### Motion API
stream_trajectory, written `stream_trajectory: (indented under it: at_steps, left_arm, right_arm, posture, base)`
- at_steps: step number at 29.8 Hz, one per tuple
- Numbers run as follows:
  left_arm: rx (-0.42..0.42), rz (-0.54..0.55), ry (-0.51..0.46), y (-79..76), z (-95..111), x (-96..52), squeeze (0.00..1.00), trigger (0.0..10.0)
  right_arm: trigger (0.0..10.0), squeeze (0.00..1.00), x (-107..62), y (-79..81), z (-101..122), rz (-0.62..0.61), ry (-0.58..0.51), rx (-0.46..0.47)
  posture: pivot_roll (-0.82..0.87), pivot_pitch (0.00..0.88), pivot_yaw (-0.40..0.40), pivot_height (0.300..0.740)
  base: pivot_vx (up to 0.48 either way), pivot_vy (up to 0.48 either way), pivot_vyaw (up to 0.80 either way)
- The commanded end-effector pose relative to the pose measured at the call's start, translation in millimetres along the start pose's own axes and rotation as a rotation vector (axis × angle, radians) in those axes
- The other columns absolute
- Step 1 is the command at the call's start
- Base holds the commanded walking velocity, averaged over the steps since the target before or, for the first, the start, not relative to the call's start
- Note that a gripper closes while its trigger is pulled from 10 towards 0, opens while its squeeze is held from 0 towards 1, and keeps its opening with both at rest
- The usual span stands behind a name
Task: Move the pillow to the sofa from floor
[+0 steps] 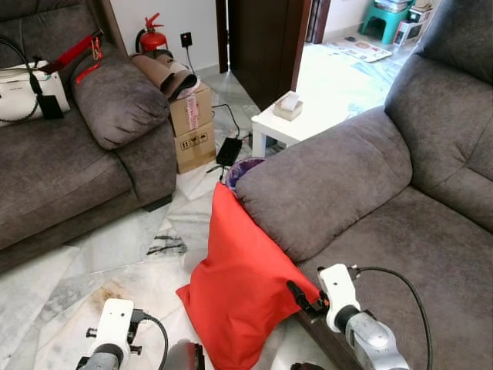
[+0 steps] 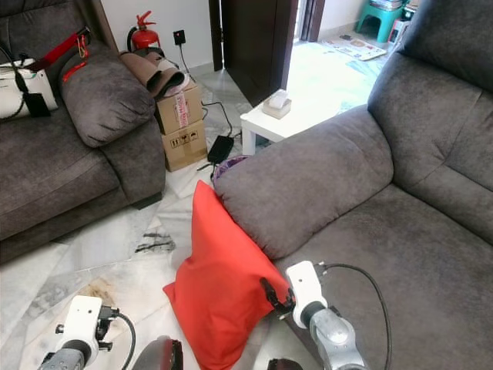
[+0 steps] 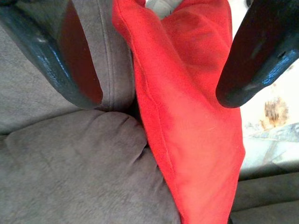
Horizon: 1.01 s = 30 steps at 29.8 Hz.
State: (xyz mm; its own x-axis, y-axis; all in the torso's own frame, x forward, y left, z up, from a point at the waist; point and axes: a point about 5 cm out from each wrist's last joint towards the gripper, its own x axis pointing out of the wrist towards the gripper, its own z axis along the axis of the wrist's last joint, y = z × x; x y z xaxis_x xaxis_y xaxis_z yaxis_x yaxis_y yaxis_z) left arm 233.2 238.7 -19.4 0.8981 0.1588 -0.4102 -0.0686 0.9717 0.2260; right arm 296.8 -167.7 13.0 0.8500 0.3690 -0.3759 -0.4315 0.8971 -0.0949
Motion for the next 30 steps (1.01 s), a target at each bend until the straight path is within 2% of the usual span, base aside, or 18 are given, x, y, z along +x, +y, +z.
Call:
stream_trajectory:
  at_steps: [1,19,30]
  left_arm:
    - [0.000,-0.007,0.016,0.8,-6,-4.4,0.00,10.0]
    - [-0.004,-0.011,-0.055,3.2,4,-11.4,0.00,10.0]
    - [0.002,-0.006,-0.088,5.6,11,-21.4,0.00,10.0]
  right_arm:
    - [10.0,0.00,-0.9,2.1,-5,0.007,0.025,-0.004]
    - [10.0,0.00,6.0,7.9,1,0.014,0.030,-0.028]
    - [10.0,0.00,7.8,12.9,1,0.028,0.039,-0.048]
  posture:
    - [0.08,0.174,0.029,0.622]
    - [0.13,0.219,0.029,0.622]
    - [0.15,0.246,0.027,0.622]
  base:
    - [0.000,0.000,0.00]
    - [0.000,0.000,0.00]
    - [0.000,0.000,0.00]
